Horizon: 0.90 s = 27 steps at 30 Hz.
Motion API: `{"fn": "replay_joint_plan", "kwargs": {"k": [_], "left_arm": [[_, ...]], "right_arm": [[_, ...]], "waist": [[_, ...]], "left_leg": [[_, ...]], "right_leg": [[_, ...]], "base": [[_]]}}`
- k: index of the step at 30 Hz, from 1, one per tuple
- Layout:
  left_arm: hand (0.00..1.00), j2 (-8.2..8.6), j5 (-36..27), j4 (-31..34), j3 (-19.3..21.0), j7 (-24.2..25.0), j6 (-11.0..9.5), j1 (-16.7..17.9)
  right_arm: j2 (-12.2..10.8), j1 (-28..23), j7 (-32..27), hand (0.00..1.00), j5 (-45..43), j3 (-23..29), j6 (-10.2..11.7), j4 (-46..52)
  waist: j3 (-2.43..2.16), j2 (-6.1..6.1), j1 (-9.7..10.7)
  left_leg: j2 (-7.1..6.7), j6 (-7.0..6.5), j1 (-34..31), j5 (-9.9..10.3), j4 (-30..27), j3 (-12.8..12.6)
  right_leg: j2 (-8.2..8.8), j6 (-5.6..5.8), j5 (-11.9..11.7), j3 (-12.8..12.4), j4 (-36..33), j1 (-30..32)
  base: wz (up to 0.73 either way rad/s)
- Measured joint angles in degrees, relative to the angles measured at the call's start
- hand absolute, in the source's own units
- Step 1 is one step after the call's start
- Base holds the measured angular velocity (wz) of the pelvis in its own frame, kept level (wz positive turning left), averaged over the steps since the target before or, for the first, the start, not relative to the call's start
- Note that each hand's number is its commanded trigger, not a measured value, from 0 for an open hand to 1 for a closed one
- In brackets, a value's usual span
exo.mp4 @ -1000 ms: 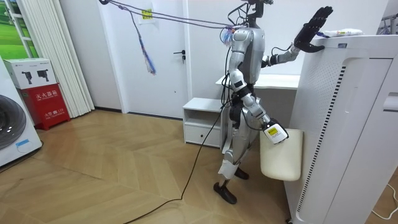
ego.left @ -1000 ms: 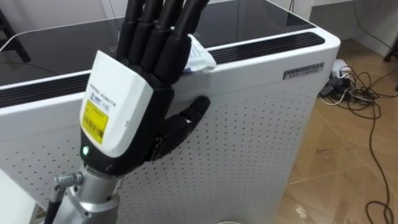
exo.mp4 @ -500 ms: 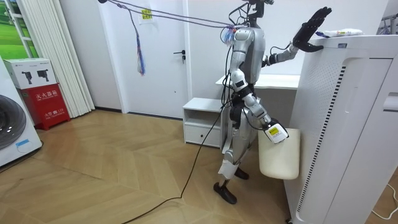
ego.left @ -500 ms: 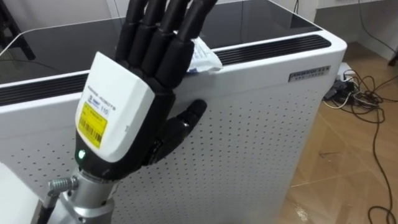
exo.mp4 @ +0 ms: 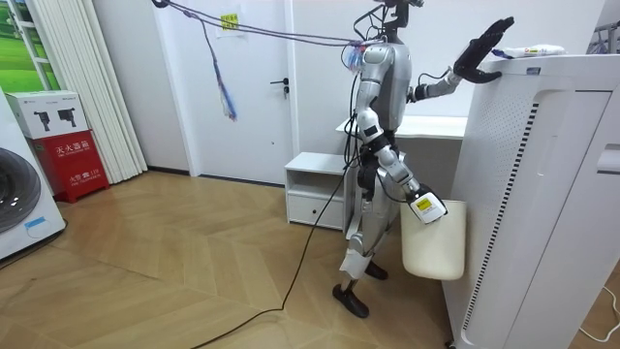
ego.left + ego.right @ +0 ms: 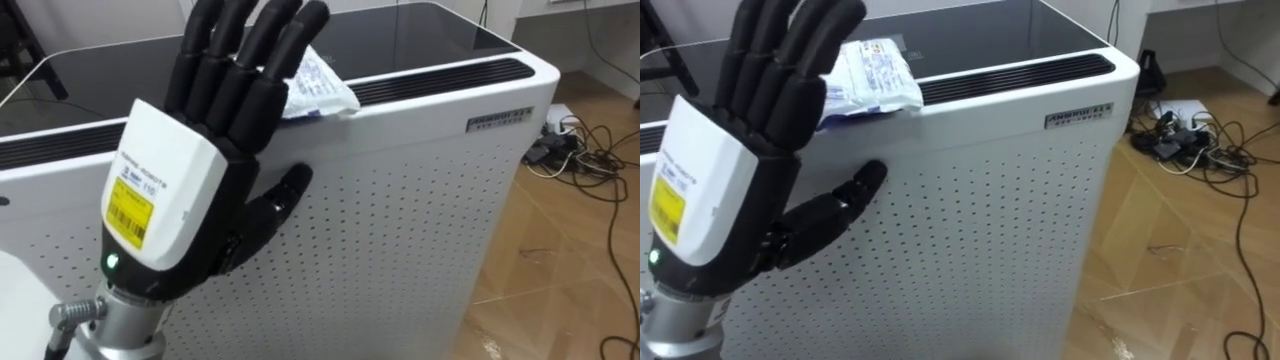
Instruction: Pick garbage
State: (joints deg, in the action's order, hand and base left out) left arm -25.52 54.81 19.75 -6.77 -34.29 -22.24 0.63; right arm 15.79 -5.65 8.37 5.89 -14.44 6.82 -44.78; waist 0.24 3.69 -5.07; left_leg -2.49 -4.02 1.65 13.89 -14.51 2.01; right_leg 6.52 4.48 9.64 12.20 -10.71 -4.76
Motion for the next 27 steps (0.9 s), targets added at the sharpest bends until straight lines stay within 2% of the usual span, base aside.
{"fn": "replay_joint_plan", "kwargs": {"k": [3, 11, 12, 13, 14, 15, 17, 23, 25, 27], "left_arm": [[0.0, 0.0, 0.0, 0.0, 0.03, 0.16, 0.19, 1.72], [0.0, 0.02, 0.0, 0.01, 0.02, 1.28, 0.68, 3.15], [0.16, 0.05, 0.0, 0.01, 0.02, 1.3, 0.98, 3.52], [0.22, 0.05, 0.01, 0.01, 0.02, 1.34, 1.16, 3.79], [0.35, 0.05, 0.01, 0.01, 0.03, 1.34, 1.26, 3.93], [0.73, 0.05, 0.01, 0.01, 0.02, 1.37, 1.45, 4.12], [1.0, 0.05, 0.01, 0.01, 0.02, 1.37, 1.52, 4.18], [1.0, 0.13, 0.02, 0.03, 0.02, 1.26, 1.85, 4.12], [1.0, 0.2, -0.18, -0.28, 0.03, 0.55, 1.93, 3.26], [1.0, 0.4, -0.16, -0.86, -0.01, 0.0, 2.32, 2.81]], "right_arm": [[0.07, -0.01, 0.06, 1.0, -0.23, 0.02, -0.79, 0.01], [0.14, 0.0, 0.76, 1.0, -2.32, 0.23, -0.82, 0.14], [0.17, -0.01, 1.03, 1.0, -2.88, 0.48, -0.82, 0.18], [0.22, -0.01, 1.09, 1.0, -3.34, 0.66, -0.91, 0.28], [0.27, -0.01, 1.1, 1.0, -3.64, 0.67, -1.1, 0.46], [0.31, -0.01, 1.13, 1.0, -3.99, 0.69, -1.39, 0.65], [0.33, -0.01, 1.13, 1.0, -4.23, 0.77, -1.49, 0.66], [0.31, -0.09, 1.8, 1.0, -4.22, 1.97, -2.17, 1.12], [0.65, -0.13, 1.83, 1.0, -4.23, 2.09, -3.11, 2.34], [0.88, -0.21, 1.8, 1.0, -4.23, 2.1, -3.18, 3.09]], "waist": [[-0.09, 0.14, -0.01], [-0.14, 0.2, -0.05], [-0.15, 0.21, 0.02], [-0.15, 0.2, 0.04], [-0.15, 0.2, 0.05], [-0.15, 0.2, 0.04], [-0.16, 0.19, 0.02], [-0.22, 0.17, 0.22], [-0.28, 0.1, 0.37], [-0.27, 0.1, 0.47]], "left_leg": [[-0.02, 0.03, -0.11, -0.03, 0.15, -0.02], [-0.01, 0.12, 0.02, -0.15, 0.3, -0.03], [0.0, 0.15, 0.07, -0.17, 0.58, -0.03], [0.0, 0.15, 0.08, -0.27, 0.77, -0.02], [-0.01, 0.16, 0.08, -0.32, 0.83, -0.02], [-0.01, 0.19, 0.08, -0.35, 0.85, 0.01], [-0.01, 0.22, 0.08, -0.39, 0.87, 0.06], [-0.08, 0.22, 0.07, -0.44, 0.8, 0.47], [-0.1, 0.21, 0.6, -0.48, 0.78, 0.3], [-0.11, 0.2, 1.28, -0.48, 0.84, 0.23]], "right_leg": [[0.0, 0.01, 0.0, 0.35, 0.07, 0.05], [-0.04, 0.01, 0.01, 0.54, 0.18, -0.04], [-0.05, 0.01, 0.01, 0.53, 0.18, -0.03], [-0.05, 0.01, 0.01, 0.53, 0.18, 0.0], [-0.05, 0.01, 0.01, 0.53, 0.18, 0.01], [-0.07, 0.0, 0.01, 0.54, 0.18, 0.01], [-0.09, 0.0, 0.01, 0.54, 0.18, 0.01], [-0.05, 0.0, 0.01, 0.65, 0.16, -0.04], [-0.02, 0.0, 0.01, 0.63, 0.15, -0.5], [0.01, 0.01, 0.01, 0.61, 0.17, -1.17]], "base": [[0.03], [0.0], [0.0], [0.0], [0.0], [0.0], [0.0], [0.0], [0.0], [0.0]]}}
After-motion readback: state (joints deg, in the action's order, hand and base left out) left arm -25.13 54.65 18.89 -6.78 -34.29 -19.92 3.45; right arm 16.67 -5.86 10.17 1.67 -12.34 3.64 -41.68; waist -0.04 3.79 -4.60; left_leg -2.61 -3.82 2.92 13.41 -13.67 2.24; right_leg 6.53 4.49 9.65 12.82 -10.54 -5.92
